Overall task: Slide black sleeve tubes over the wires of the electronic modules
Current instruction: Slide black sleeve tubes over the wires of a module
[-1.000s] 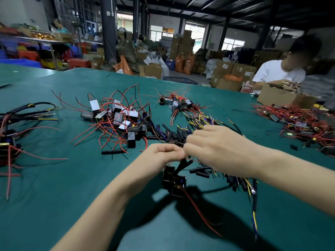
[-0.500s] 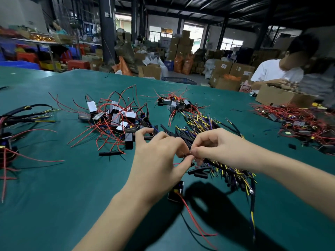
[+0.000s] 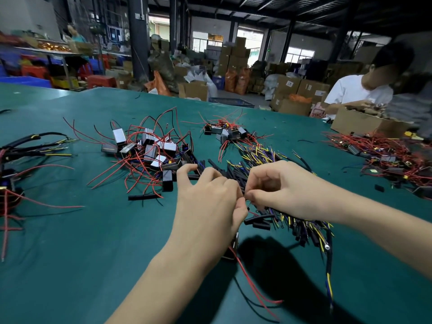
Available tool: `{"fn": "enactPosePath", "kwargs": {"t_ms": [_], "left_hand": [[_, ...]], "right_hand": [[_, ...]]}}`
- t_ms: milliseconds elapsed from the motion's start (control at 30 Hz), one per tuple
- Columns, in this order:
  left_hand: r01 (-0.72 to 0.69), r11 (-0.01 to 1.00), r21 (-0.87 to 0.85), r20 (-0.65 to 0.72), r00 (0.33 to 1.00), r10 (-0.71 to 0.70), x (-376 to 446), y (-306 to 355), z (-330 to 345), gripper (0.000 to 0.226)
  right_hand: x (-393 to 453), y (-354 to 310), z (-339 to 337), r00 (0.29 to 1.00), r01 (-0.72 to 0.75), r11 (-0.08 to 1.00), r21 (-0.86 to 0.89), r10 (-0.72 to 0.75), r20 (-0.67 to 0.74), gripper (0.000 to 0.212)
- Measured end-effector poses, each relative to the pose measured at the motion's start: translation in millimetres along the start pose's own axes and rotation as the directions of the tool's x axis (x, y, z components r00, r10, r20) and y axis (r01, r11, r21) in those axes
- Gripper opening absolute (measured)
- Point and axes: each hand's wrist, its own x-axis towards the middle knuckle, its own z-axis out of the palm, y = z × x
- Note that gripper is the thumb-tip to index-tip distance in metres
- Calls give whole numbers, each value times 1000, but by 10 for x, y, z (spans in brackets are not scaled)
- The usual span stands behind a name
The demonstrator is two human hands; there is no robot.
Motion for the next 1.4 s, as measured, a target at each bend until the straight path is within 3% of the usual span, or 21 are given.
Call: {"fn": "enactPosePath", "kwargs": {"t_ms": [67,133,233,300,367,433,500,567,600,667,767,867,1033,1400], "left_hand": [[43,991,-127,48,998,-37,1,-30,-3,15],[87,964,-250,85,994,-67,0,-66,25,12],[144,898,-416,149,985,-89,24,-100,65,15],[211,811,-545,244,966,-87,55,-146,66,20],[289,674,-680,341,938,-59,68,-187,38,21],[368,534,-761,394,916,-69,76,-229,40,18],[417,471,-777,414,903,-117,72,-262,73,18],[428,450,-784,407,901,-148,65,-268,108,19],[426,446,-787,397,904,-162,68,-268,123,19],[418,448,-790,381,908,-176,75,-274,134,17],[410,433,-803,400,909,-119,74,-317,143,12],[461,396,-794,487,872,-40,76,-385,143,13],[519,372,-769,567,823,25,59,-475,111,11],[432,345,-833,467,884,21,47,-425,134,11]], "right_hand": [[-19,-2,0,996,76,990,-116,-81,-36,12],[-52,1,22,980,144,925,-353,-182,-78,10],[-85,-8,66,876,303,577,-759,-483,-18,6],[-78,29,83,788,373,333,-866,-606,106,8],[-54,81,112,720,388,224,-894,-679,142,10],[-33,125,154,726,352,314,-882,-687,45,6],[-41,166,227,806,307,606,-734,-576,-138,9],[-70,210,274,906,233,922,-310,-321,-275,19],[-86,237,292,943,158,986,-54,-167,-288,29],[-120,303,328,964,25,974,225,36,-262,31],[-167,336,401,950,23,928,373,95,-296,5],[-190,326,412,937,43,891,451,121,-327,9],[-216,312,364,940,53,904,423,98,-327,10],[-246,235,200,968,56,955,293,20,-251,12]]}}
